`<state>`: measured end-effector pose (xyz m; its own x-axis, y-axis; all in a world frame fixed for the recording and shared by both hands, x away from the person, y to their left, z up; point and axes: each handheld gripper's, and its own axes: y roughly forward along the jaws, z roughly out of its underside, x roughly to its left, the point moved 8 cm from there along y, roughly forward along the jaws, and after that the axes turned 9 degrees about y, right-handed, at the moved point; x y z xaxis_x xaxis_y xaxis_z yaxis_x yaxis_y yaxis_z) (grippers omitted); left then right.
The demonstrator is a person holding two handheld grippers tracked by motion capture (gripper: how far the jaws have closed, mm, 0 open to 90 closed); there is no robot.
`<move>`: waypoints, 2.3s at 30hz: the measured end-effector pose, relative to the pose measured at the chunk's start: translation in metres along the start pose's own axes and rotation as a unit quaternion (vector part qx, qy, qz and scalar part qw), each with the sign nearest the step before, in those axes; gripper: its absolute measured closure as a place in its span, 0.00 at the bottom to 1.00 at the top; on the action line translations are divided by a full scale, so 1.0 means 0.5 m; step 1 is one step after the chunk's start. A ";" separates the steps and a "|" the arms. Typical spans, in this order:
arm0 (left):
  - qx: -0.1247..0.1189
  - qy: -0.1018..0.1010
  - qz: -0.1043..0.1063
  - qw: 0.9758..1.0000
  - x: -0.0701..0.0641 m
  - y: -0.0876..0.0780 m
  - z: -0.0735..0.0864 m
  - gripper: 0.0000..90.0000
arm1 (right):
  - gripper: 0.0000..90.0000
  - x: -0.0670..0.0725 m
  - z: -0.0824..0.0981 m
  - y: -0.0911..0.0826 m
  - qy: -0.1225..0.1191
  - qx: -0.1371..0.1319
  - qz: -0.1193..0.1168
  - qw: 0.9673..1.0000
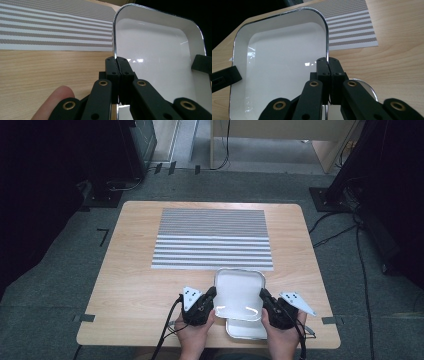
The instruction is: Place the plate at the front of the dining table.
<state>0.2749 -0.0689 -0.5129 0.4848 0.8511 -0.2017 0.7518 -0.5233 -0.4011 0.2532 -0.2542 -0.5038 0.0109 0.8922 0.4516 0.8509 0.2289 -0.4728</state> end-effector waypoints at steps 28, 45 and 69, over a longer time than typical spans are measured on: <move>-0.029 -0.012 -0.039 0.999 0.139 0.028 -0.101 1.00 | 0.99 0.118 -0.089 0.125 -0.036 0.007 -0.037 0.999; -0.009 -0.042 -0.043 0.998 0.209 0.098 -0.137 1.00 | 0.99 0.133 -0.129 0.237 -0.022 0.034 -0.033 0.999; 0.059 -0.059 -0.074 0.994 0.299 0.255 -0.169 0.99 | 0.99 0.112 -0.183 0.407 -0.021 0.076 -0.020 0.997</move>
<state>0.4810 -0.0123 -0.5187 0.3116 0.9211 -0.2335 0.7500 -0.3893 -0.5347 0.4749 -0.1931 -0.5056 -0.0460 0.8965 0.4406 0.7605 0.3174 -0.5665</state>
